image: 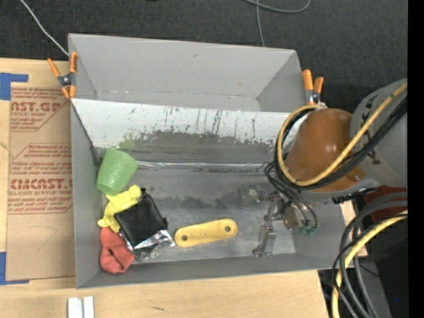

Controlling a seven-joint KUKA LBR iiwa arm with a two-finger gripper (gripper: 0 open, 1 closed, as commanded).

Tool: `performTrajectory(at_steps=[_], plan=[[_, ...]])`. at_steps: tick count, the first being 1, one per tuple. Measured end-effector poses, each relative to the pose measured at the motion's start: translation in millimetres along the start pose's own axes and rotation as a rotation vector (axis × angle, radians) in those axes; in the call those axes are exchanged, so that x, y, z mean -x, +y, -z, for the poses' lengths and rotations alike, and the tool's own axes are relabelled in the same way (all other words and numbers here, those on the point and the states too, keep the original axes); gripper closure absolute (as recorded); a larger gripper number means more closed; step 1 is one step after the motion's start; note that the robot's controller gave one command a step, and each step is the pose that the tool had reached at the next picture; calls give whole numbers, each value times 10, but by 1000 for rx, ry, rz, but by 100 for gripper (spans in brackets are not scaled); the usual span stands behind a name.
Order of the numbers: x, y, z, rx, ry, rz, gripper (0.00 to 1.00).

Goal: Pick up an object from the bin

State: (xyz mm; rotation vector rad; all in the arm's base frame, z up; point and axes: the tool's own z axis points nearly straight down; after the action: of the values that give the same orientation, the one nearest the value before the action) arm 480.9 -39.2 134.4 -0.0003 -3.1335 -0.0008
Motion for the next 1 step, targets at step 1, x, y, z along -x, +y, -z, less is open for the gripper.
performTrajectory(at_steps=[1], plan=[[20, 1, 38, -1, -8, 1, 0]])
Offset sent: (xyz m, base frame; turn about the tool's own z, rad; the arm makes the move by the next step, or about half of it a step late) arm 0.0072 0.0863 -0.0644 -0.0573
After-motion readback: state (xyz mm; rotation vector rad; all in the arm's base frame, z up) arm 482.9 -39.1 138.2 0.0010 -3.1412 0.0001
